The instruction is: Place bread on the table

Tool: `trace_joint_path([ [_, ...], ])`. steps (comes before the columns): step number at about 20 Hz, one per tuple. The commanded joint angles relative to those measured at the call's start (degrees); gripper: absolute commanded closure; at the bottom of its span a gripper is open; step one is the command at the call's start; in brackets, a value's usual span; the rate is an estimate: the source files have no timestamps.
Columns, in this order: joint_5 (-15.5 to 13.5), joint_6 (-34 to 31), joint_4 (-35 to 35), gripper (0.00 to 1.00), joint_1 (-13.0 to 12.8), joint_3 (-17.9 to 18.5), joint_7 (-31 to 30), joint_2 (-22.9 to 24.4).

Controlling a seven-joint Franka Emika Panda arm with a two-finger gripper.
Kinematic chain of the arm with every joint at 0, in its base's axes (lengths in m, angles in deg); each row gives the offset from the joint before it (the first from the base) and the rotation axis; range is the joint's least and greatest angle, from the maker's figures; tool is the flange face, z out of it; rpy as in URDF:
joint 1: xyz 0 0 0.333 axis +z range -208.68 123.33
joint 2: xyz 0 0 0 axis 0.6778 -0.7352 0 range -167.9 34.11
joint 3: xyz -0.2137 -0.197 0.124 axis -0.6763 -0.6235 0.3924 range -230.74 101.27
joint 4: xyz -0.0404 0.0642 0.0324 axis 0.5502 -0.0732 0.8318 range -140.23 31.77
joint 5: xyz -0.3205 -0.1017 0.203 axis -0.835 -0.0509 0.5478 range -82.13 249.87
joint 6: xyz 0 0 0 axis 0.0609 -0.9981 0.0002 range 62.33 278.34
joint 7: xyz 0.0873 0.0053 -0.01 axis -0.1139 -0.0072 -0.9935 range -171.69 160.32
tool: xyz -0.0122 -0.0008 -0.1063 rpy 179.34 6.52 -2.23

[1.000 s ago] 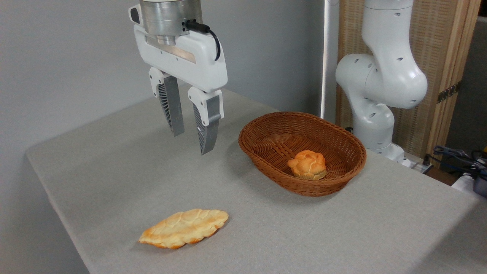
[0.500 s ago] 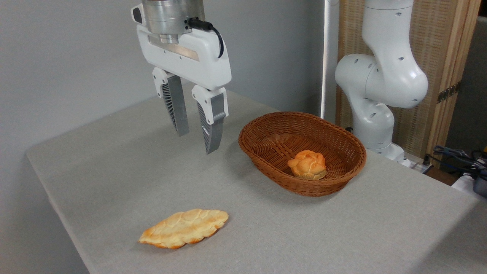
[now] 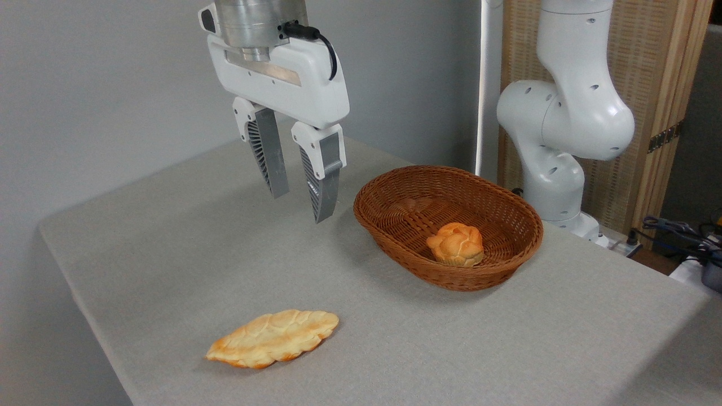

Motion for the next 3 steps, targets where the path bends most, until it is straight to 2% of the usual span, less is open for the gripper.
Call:
trace_joint_path([
  [1, 0.6, -1.4, 1.0, 0.00, 0.6, -0.4, 0.6, -0.2],
  [3, 0.6, -1.4, 0.9, 0.00, 0.6, -0.5, 0.8, -0.2],
])
